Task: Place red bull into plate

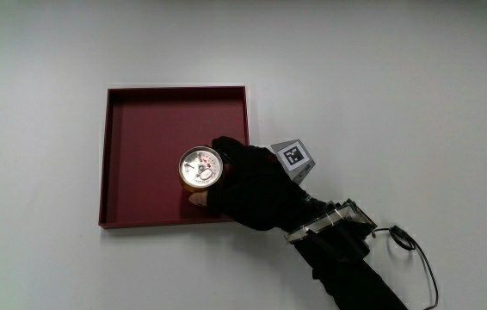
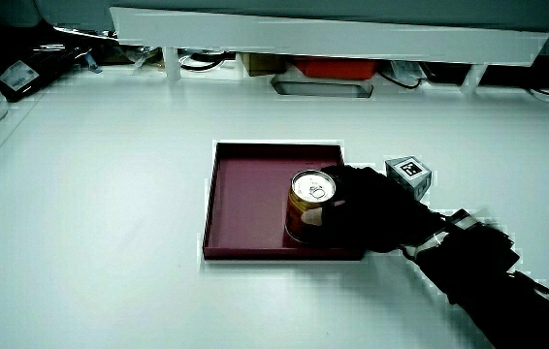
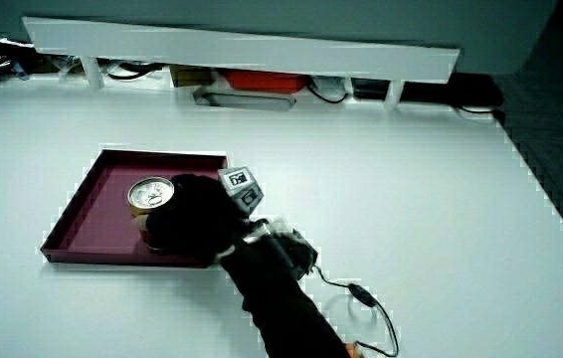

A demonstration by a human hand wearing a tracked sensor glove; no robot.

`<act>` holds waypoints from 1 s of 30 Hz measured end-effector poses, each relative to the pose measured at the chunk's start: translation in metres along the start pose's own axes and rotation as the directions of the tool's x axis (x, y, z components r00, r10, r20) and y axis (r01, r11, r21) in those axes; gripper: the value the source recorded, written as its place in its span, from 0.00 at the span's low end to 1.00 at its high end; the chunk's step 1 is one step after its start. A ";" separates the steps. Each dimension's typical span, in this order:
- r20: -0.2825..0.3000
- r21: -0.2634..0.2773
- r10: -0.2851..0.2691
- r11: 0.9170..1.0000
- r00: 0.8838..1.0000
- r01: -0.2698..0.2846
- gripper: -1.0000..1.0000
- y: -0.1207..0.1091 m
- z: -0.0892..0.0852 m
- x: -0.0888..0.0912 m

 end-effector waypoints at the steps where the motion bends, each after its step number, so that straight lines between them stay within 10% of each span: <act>1: -0.002 -0.001 0.018 1.000 1.000 -0.018 0.50 0.001 0.000 0.001; 21: -0.061 -0.031 0.012 0.999 0.998 -0.014 0.12 -0.002 0.002 0.001; 26: -0.035 -0.098 0.014 0.995 0.999 -0.017 0.00 -0.010 0.013 -0.020; 30: -0.120 -0.183 -0.036 0.983 0.992 0.014 0.00 -0.027 0.027 -0.049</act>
